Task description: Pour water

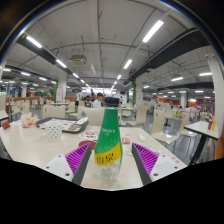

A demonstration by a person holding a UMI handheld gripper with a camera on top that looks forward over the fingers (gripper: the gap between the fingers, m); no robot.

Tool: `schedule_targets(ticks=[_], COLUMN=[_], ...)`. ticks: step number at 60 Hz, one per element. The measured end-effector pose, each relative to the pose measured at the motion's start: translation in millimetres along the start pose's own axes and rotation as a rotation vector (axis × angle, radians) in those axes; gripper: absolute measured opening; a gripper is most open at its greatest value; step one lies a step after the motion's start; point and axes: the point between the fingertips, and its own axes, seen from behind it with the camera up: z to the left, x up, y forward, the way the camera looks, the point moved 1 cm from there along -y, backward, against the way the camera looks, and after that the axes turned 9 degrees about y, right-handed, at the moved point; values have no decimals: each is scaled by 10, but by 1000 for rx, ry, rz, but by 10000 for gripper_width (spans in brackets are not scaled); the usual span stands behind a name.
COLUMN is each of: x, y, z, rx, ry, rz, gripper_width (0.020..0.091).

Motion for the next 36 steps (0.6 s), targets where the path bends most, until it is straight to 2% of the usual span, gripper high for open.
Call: schedule_targets(ticks=[4, 5, 7, 10, 13, 19, 27, 36], x=[63, -20, -73, -24, -2, -20, 15, 604], y=[308, 224, 297, 311, 455, 390, 567, 988], z=[-140, -121, -117, -190, -262, -29, 116, 393], rx=[-52, -63, -68, -120, -151, -169, -179, -248], ry=[-6, -2, 15, 30, 34, 16, -138, -621], rz=[-6, 0, 16, -31, -27, -42, 7, -18], gripper_width=[767, 718, 482, 473, 461, 374, 372, 372])
